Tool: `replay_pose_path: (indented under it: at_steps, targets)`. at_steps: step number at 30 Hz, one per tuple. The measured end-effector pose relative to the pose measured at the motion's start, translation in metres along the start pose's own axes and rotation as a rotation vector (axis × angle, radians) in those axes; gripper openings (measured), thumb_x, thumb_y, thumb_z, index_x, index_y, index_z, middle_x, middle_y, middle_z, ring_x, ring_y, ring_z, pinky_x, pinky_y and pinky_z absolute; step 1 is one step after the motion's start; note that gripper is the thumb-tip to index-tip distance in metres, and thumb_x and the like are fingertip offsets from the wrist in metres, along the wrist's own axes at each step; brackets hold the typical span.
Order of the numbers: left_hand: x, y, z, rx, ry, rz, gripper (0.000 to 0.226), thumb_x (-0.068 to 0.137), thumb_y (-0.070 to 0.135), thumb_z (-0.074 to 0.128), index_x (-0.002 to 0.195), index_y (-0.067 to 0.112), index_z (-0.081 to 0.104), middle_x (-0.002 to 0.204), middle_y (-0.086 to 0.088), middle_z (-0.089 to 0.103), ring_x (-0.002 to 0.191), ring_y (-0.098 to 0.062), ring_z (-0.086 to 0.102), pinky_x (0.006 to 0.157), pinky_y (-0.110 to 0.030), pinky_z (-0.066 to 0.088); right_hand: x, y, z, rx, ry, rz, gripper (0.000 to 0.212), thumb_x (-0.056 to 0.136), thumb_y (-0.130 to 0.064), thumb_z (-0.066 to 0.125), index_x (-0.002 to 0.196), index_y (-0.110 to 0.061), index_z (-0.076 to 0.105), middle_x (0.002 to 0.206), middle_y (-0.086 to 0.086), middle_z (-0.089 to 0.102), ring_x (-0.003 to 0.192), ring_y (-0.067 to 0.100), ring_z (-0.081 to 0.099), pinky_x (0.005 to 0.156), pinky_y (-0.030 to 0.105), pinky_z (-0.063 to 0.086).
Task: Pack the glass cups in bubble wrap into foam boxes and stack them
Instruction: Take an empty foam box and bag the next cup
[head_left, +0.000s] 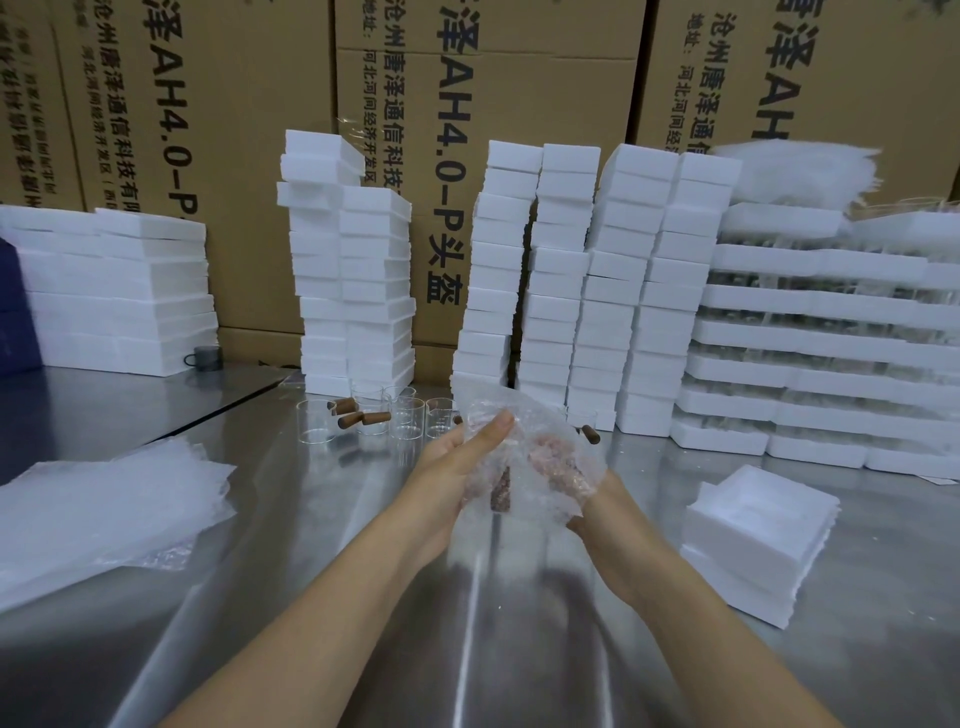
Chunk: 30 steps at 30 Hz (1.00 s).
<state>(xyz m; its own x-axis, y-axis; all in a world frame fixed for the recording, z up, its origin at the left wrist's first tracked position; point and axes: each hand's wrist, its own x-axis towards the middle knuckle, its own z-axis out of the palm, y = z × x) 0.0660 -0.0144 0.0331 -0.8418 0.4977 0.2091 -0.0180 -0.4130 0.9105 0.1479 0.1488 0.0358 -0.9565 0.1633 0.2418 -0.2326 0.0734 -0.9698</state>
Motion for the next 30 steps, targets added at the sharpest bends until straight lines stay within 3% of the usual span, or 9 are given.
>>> replay_pose_path:
  at_steps: [3,7,13,15,19,21,24,27,30]
  targets:
    - [0.001,0.002,-0.003,-0.007,0.002,-0.01,0.084,0.078,0.062,0.088,0.146,0.019,0.063,0.138,-0.001,0.073,0.135,-0.025,0.064,0.126,-0.052,0.035,-0.003,0.001,-0.004,0.058,-0.017,0.005,0.04,0.088,-0.05,0.078,0.124,-0.055,0.063,0.124,-0.02,0.072,0.113,0.003,0.07,0.095,0.04,0.055]
    - [-0.001,0.006,-0.003,0.002,0.015,-0.015,0.104,0.069,0.068,0.089,0.154,0.019,0.054,0.145,-0.002,0.069,0.137,-0.027,0.062,0.125,-0.053,0.036,0.001,0.006,-0.006,0.05,0.132,0.052,0.032,0.095,-0.027,0.075,0.122,-0.044,0.069,0.115,-0.014,0.076,0.105,0.009,0.074,0.083,0.031,0.058]
    - [0.0,0.008,-0.01,0.041,0.048,-0.031,0.083,0.075,0.065,0.09,0.142,0.022,0.067,0.135,0.0,0.075,0.131,-0.022,0.067,0.124,-0.049,0.039,0.007,0.007,-0.016,-0.034,0.403,-0.035,0.043,0.094,0.001,0.067,0.123,-0.031,0.066,0.111,-0.012,0.072,0.1,0.009,0.07,0.076,0.021,0.053]
    - [0.001,0.008,-0.013,0.036,0.07,-0.035,0.086,0.071,0.069,0.09,0.14,0.022,0.069,0.139,-0.001,0.073,0.135,-0.025,0.063,0.125,-0.05,0.037,0.007,0.006,-0.019,-0.067,0.43,-0.059,0.049,0.093,0.0,0.07,0.133,-0.028,0.061,0.115,-0.009,0.07,0.106,0.014,0.067,0.084,0.027,0.053]
    - [0.001,0.01,-0.017,0.01,0.104,-0.036,0.087,0.074,0.071,0.085,0.144,0.023,0.067,0.142,-0.003,0.071,0.138,-0.029,0.06,0.126,-0.054,0.035,0.007,0.007,-0.017,-0.122,0.521,-0.078,0.031,0.091,-0.013,0.072,0.116,-0.031,0.064,0.094,-0.012,0.074,0.1,0.019,0.071,0.085,0.036,0.054]
    - [0.001,0.012,-0.017,-0.027,0.112,-0.03,0.084,0.076,0.069,0.081,0.146,0.025,0.065,0.14,-0.003,0.072,0.136,-0.028,0.062,0.126,-0.054,0.035,0.005,0.006,-0.013,-0.127,0.48,-0.006,0.023,0.091,-0.031,0.076,0.111,-0.028,0.064,0.089,-0.011,0.076,0.088,0.015,0.075,0.083,0.038,0.056]
    - [0.001,0.013,-0.016,-0.075,0.107,-0.029,0.08,0.08,0.068,0.076,0.147,0.025,0.064,0.139,-0.005,0.073,0.134,-0.027,0.065,0.126,-0.053,0.036,0.003,0.004,-0.008,-0.125,0.163,0.261,0.032,0.09,-0.048,0.075,0.108,-0.021,0.071,0.095,-0.003,0.08,0.08,0.012,0.078,0.074,0.032,0.053]
    - [0.001,0.014,-0.018,-0.066,0.096,-0.032,0.073,0.084,0.069,0.074,0.144,0.028,0.066,0.135,-0.003,0.075,0.13,-0.026,0.068,0.124,-0.052,0.04,-0.001,0.002,-0.007,-0.187,-0.038,0.325,0.019,0.089,-0.034,0.074,0.097,-0.017,0.075,0.087,-0.002,0.079,0.077,0.011,0.075,0.069,0.027,0.048]
    - [0.001,0.017,-0.022,-0.061,0.128,-0.035,0.075,0.081,0.07,0.075,0.142,0.027,0.067,0.133,-0.006,0.076,0.129,-0.03,0.069,0.12,-0.054,0.043,0.001,-0.002,-0.013,-0.119,0.068,0.28,0.008,0.088,-0.025,0.073,0.087,-0.017,0.075,0.077,-0.001,0.072,0.067,0.011,0.069,0.064,0.026,0.046]
